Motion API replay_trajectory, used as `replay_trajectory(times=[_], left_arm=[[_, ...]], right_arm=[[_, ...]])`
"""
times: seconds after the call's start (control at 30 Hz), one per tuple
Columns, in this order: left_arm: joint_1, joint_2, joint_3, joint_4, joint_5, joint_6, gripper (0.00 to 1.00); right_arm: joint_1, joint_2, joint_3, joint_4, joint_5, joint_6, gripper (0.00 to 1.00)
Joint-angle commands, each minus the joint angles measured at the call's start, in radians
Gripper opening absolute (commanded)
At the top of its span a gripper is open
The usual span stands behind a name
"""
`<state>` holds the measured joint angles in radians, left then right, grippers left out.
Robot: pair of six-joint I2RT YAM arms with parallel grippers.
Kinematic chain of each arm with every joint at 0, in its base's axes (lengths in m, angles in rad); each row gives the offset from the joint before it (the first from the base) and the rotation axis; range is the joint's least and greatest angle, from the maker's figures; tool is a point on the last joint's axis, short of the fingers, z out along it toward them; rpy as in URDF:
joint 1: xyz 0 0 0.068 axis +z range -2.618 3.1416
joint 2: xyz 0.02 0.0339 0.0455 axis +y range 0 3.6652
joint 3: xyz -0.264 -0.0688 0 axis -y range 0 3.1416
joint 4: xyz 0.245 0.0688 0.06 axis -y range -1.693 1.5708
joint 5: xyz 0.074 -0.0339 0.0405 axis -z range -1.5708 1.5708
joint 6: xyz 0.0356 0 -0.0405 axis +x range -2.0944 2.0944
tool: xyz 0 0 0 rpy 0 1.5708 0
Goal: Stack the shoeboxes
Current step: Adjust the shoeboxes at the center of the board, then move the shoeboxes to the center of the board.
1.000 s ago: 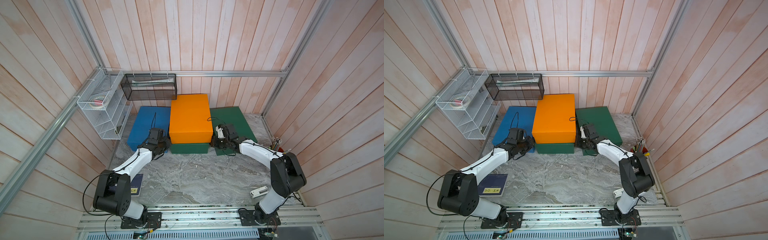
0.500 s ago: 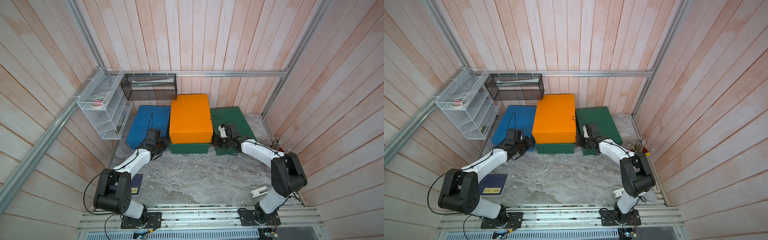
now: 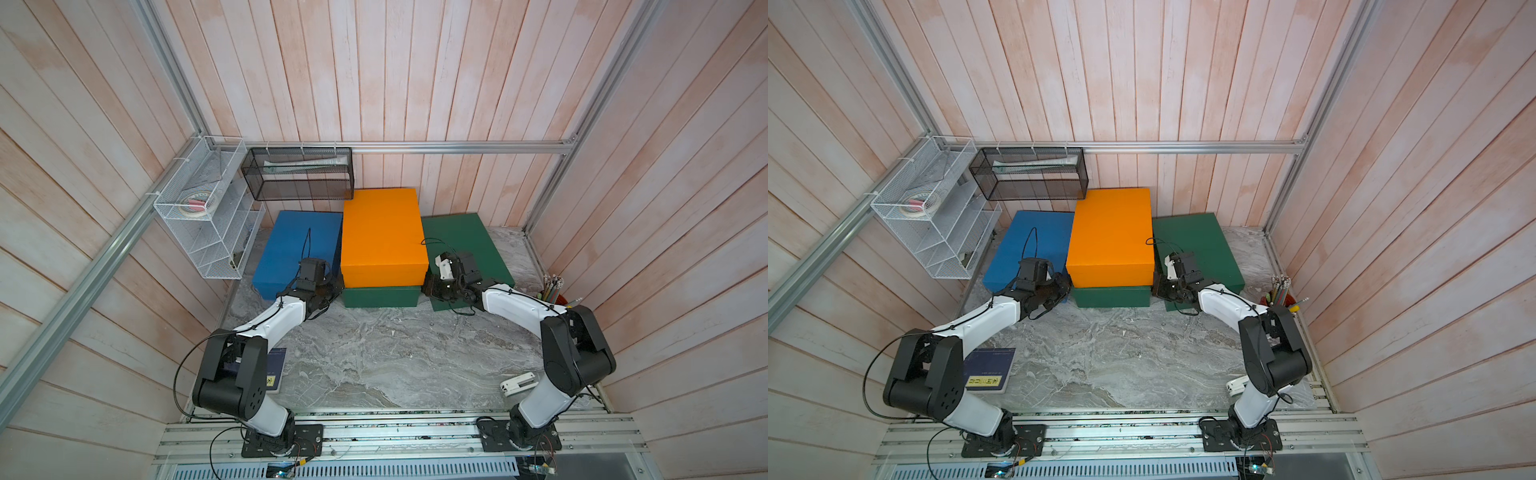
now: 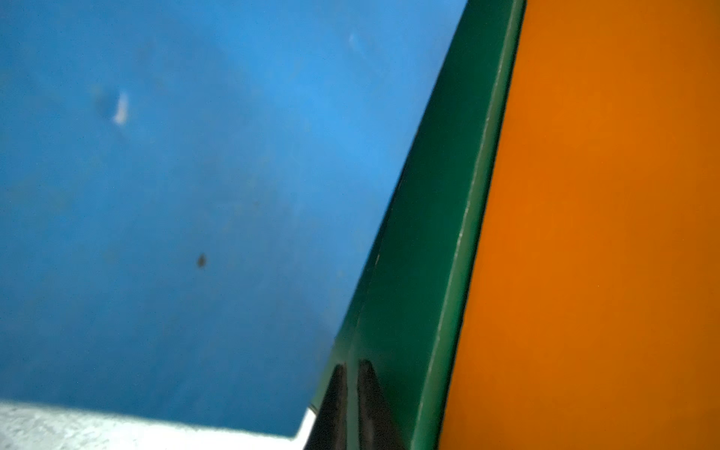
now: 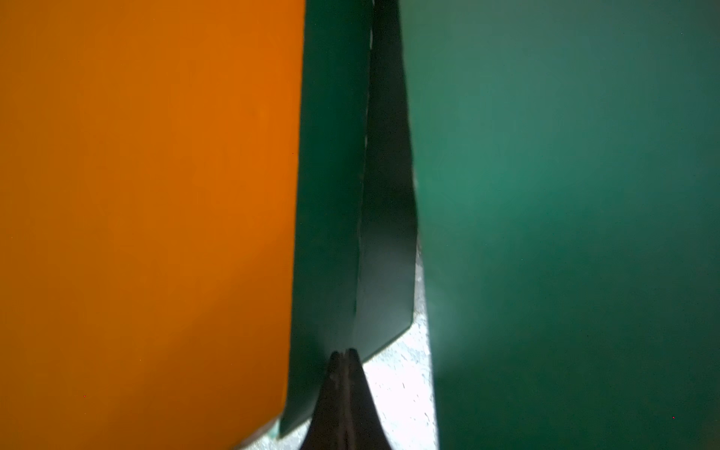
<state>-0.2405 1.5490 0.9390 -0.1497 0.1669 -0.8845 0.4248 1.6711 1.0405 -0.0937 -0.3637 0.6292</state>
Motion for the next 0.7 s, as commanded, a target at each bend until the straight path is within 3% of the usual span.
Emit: replay_trajectory(times=[0.0,0.43,0.67], left_arm=[[-0.038,-0.062,-0.028,0.030,0.038,-0.022,0.12],[-0.043,-0.193,-0.140,-0.039,-0.011,-0.028,0.11],[-0.025,-0.247,-0.144,-0.080,-0.067,-0.008,0.12]], right_arm=[[0.037,-0.052,-0.032,0.034,-0.059,0.020,0.00],[0.063,-0.151,-0.097,0.023,-0.039,0.046,0.00],[0.060,-0.242,-0.111,-0.122,0.052,0.010,0.00]])
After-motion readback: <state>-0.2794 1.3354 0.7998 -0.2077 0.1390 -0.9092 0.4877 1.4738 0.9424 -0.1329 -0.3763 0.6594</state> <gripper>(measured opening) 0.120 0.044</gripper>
